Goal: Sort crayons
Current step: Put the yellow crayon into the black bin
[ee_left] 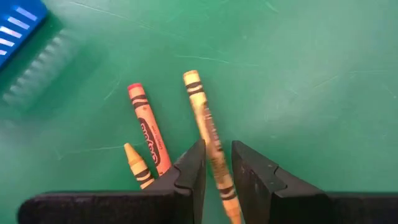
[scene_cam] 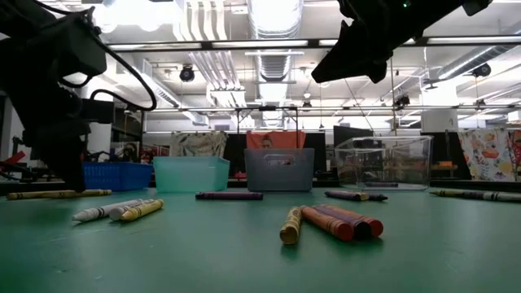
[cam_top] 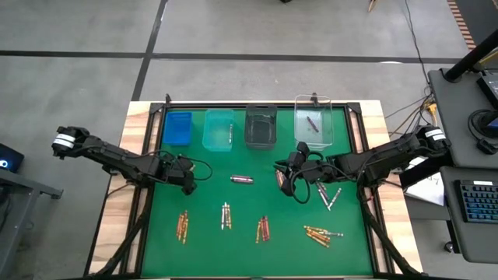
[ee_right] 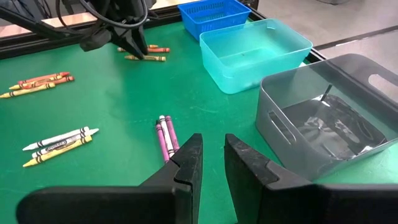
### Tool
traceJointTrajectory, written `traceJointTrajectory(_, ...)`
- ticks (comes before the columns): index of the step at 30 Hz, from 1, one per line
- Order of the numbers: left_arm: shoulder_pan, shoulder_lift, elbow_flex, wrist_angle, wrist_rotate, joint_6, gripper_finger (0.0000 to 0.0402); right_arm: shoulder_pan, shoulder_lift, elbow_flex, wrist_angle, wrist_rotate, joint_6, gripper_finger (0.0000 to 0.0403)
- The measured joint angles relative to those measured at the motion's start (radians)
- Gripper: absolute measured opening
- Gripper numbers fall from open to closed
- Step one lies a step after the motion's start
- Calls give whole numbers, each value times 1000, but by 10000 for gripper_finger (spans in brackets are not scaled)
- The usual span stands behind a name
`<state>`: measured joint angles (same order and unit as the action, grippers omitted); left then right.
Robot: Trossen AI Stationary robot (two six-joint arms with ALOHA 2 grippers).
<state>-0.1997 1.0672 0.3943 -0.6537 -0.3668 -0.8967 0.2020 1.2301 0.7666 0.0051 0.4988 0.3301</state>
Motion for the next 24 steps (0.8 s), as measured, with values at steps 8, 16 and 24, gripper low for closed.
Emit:
traceJointTrajectory(8, 0, 0, -48, 116, 26, -1, 60, 0, 0, 0, 0, 0, -1, 56)
traceJointTrajectory(16, 0, -1, -61, 135, 27, -3, 55, 0, 0, 0, 0, 0, -1, 56)
traceJointTrajectory(24, 0, 28, -61, 145, 27, -3, 13, 0, 0, 0, 0, 0, -1, 56)
